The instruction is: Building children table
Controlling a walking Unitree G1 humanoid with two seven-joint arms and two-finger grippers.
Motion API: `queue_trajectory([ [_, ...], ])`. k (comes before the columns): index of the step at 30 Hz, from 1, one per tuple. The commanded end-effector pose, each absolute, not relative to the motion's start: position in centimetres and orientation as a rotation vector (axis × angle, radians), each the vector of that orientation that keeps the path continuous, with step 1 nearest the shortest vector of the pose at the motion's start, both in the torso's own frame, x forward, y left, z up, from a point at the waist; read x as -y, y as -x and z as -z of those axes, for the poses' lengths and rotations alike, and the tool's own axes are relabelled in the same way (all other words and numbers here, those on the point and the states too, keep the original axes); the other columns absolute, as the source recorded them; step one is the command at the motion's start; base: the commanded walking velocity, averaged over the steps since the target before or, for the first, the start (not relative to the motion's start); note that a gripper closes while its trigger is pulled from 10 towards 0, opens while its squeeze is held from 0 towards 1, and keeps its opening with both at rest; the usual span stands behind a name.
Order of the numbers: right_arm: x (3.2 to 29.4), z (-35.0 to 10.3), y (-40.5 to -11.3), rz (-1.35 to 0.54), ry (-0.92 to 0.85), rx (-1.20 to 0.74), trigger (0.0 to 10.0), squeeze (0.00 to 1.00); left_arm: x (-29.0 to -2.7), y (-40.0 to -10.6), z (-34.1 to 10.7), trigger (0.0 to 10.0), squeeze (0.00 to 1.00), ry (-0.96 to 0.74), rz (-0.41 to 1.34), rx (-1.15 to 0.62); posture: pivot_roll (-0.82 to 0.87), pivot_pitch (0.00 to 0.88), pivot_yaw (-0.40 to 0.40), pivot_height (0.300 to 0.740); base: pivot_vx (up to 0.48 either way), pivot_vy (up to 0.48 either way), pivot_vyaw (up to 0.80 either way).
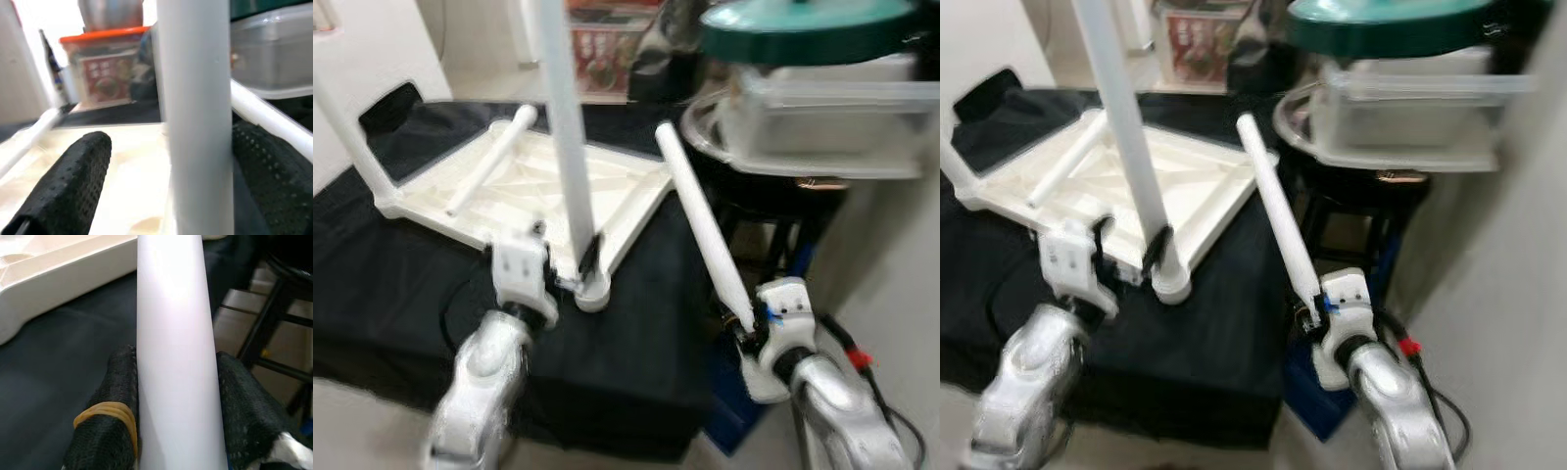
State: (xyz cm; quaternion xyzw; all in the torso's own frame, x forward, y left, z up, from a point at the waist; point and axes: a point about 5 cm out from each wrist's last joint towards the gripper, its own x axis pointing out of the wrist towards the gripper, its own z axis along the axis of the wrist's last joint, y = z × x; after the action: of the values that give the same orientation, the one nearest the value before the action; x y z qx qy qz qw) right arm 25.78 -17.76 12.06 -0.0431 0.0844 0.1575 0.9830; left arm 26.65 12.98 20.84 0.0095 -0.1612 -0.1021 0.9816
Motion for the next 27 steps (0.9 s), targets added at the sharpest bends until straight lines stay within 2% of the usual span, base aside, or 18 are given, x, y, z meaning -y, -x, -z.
queue_trajectory([
  [1, 18.4, -11.9, -25.4, -0.297, 0.089, -0.175, 10.0, 0.00, -12.9, -26.4, -21.7, 10.0, 0.00, -0.015, 0.198, 0.364, -0.10, 0.105, -0.009, 0.740, 0.000, 0.000, 0.00],
  [2, 18.4, -11.8, -25.3, -0.296, 0.091, -0.177, 10.0, 0.00, -12.6, -26.3, -22.7, 10.0, 0.00, -0.002, 0.216, 0.403, -0.10, 0.106, -0.008, 0.740, 0.000, 0.000, 0.00],
  [3, 18.4, -11.8, -25.2, -0.295, 0.091, -0.180, 10.0, 0.00, -12.3, -25.9, -23.4, 10.0, 0.75, 0.025, 0.248, 0.438, -0.10, 0.107, -0.007, 0.740, 0.000, 0.000, 0.00],
  [4, 18.4, -11.8, -25.2, -0.294, 0.091, -0.181, 10.0, 0.00, -12.0, -25.5, -23.9, 10.0, 1.00, 0.052, 0.284, 0.460, -0.10, 0.108, -0.008, 0.740, 0.000, 0.000, 0.00],
  [7, 18.5, -11.6, -25.1, -0.295, 0.089, -0.189, 10.0, 0.00, -11.2, -24.1, -24.3, 10.0, 1.00, 0.132, 0.414, 0.475, -0.09, 0.111, -0.010, 0.740, 0.000, 0.000, 0.00],
  [10, 18.5, -11.5, -25.0, -0.296, 0.088, -0.193, 10.0, 0.00, -11.1, -23.6, -24.3, 10.0, 1.00, 0.146, 0.457, 0.473, -0.09, 0.111, -0.010, 0.740, 0.000, 0.000, 0.00],
  [12, 18.5, -11.5, -25.0, -0.296, 0.088, -0.194, 10.0, 0.00, -11.1, -23.6, -24.3, 10.0, 1.00, 0.148, 0.464, 0.472, -0.09, 0.111, -0.010, 0.740, 0.000, 0.000, 0.00],
  [17, 18.3, -11.4, -25.0, -0.301, 0.083, -0.198, 10.0, 0.00, -13.0, -23.6, -23.7, 10.0, 1.00, 0.094, 0.375, 0.442, -0.08, 0.117, -0.012, 0.740, 0.000, 0.000, 0.00],
  [24, 18.1, -11.3, -25.0, -0.302, 0.083, -0.200, 10.0, 0.00, -11.4, -24.2, -21.8, 10.0, 1.00, 0.106, 0.434, 0.347, -0.08, 0.114, -0.012, 0.740, 0.000, 0.000, 0.00],
  [27, 18.1, -11.3, -25.0, -0.297, 0.082, -0.201, 10.0, 0.00, -10.5, -25.0, -20.0, 10.0, 1.00, 0.043, 0.433, 0.293, -0.09, 0.113, -0.010, 0.740, 0.000, 0.000, 0.00],
])
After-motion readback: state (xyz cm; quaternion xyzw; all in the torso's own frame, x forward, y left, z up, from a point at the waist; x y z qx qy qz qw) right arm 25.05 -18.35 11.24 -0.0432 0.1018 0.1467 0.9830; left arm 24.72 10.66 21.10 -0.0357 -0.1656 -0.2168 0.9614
